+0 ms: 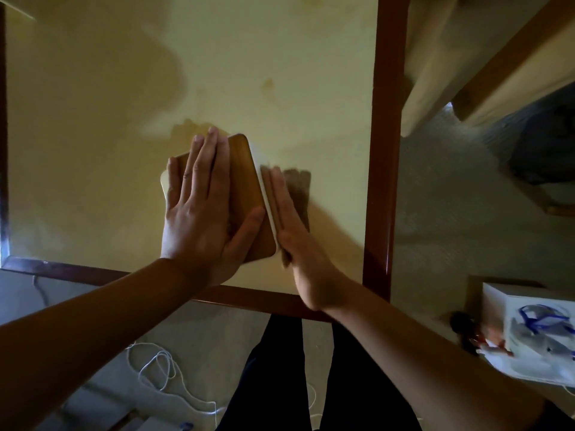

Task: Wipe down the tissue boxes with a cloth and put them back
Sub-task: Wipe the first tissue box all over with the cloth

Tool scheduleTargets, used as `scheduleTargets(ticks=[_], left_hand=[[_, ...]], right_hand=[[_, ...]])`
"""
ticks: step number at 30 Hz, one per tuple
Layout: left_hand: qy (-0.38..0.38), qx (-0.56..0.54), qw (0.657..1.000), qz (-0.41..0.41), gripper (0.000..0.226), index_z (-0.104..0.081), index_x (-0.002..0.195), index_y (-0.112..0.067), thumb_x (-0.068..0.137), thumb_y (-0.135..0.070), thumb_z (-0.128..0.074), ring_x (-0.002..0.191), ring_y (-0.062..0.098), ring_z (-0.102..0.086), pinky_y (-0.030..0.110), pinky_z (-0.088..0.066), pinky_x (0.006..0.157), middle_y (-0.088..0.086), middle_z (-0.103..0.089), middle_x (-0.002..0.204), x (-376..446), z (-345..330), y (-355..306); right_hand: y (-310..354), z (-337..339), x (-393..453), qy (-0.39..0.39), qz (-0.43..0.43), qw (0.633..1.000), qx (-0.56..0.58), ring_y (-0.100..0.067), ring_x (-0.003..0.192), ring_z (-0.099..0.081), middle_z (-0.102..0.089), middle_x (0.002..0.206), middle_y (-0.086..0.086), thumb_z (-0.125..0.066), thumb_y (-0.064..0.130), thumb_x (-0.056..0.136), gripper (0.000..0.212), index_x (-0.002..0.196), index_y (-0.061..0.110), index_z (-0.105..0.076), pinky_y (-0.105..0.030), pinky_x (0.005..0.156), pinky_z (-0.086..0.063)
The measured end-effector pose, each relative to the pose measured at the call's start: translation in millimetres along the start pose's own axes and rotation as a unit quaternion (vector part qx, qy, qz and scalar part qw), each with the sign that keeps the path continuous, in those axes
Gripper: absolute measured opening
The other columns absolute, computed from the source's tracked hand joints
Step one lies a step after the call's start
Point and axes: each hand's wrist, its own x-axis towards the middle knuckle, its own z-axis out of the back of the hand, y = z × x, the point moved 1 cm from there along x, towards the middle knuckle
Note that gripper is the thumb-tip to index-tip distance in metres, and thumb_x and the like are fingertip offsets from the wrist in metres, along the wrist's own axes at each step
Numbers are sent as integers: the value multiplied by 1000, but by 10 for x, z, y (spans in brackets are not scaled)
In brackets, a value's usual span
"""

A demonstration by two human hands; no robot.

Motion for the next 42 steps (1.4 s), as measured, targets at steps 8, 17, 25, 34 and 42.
scheduleTargets(ticks=[8, 17, 25, 34, 42], left_hand=[[5, 9, 1000, 5, 91, -7, 165, -7, 97, -62, -34, 161, 25, -2, 60, -6, 127, 7, -7, 174, 10, -3, -1], [5, 7, 1000, 5, 95, -8, 165, -6, 96, -66, -37, 161, 24, -2, 59, -7, 127, 7, -9, 173, 5, -10, -5], [-98, -115, 959, 238, 101, -11, 166, -19, 87, -63, -57, 160, 27, -2, 56, 1, 128, 6, -7, 174, -15, 55, -256], [-141, -210, 831, 496, 117, -7, 165, -15, 83, -78, -61, 158, 29, -7, 52, -5, 129, 10, -16, 169, 120, -125, -459], [-104, -154, 946, 265, 102, -33, 156, -23, 76, -78, -64, 141, 23, -39, 63, -34, 116, -1, -46, 151, -30, 27, -41]], right_hand=[[-82, -116, -350, -19, -17, 999, -23, -14, 164, 0, 3, 177, 13, -31, 61, 104, 82, 169, 26, 4, -53, 131, -11], [259, 118, 950, -13, 12, 999, -35, -13, 163, 3, 3, 177, 7, -22, 45, 111, 64, 169, 25, -2, -54, 133, -4], [388, 166, 1085, -69, -85, 994, -1, -18, 160, -20, -21, 175, -1, -30, 50, 113, 66, 167, 13, -21, -21, 122, -31], [274, 146, 867, -28, -23, 999, -26, -11, 162, -11, -14, 176, 4, -20, 42, 110, 63, 169, 21, -18, -47, 134, -8], [56, 134, 276, -38, -37, 998, -32, 0, 160, 2, -2, 175, 22, -17, 48, 113, 58, 169, 35, -4, -50, 133, -4]])
